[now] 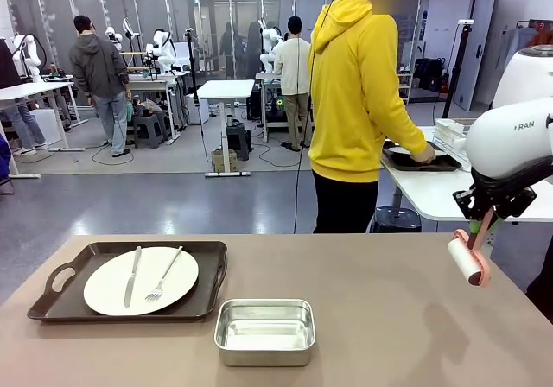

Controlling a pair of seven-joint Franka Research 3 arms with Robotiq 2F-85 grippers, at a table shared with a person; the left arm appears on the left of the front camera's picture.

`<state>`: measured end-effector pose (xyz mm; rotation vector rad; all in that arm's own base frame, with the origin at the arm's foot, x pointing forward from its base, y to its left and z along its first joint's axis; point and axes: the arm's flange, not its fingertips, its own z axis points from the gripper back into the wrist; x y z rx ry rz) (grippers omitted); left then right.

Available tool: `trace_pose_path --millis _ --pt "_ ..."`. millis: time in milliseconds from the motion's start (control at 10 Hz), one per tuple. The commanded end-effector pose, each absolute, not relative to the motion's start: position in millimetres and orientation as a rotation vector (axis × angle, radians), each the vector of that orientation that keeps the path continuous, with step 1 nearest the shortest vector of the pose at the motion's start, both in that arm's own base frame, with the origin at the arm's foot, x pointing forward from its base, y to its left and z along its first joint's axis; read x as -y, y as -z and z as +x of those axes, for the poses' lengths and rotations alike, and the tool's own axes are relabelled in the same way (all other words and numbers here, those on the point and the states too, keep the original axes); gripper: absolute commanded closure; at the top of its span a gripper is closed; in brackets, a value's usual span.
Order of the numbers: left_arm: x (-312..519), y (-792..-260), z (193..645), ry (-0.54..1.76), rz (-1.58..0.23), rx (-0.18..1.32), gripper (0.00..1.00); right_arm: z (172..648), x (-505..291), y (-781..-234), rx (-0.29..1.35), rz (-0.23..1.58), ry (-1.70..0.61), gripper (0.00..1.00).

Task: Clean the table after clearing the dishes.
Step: Place the Lint Roller back on top of the Airtight Container.

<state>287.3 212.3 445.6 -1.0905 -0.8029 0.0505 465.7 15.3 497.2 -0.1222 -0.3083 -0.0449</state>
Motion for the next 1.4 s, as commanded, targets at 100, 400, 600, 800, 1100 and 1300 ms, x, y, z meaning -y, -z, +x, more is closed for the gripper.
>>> trace_pose_path --millis 100,400,600,800,1100,1300 --pt "-216 -448 288 -0.039 -1.104 0.818 0.0 466 -17 -500 0.323 -0.11 0.05 0.77" --pt "-216 -448 288 -0.039 -1.104 0.818 0.0 466 -15 -497 0.309 -0.122 0.045 0.77" --pt "-216 -448 288 -0.039 -1.104 0.818 0.0 450 -120 -561 0.45 -0.081 -0.537 0.77" --pt "-216 -448 288 -0.039 -1.104 0.818 0.0 440 -184 -584 0.464 -0.072 -0.819 0.77" --pt "-216 -448 288 -0.039 -1.104 0.818 0.0 411 -290 -581 0.381 0.02 -1.257 0.77" --pt "-216 -448 288 -0.039 -1.104 0.818 0.0 393 -341 -557 0.255 0.035 -1.446 0.77"
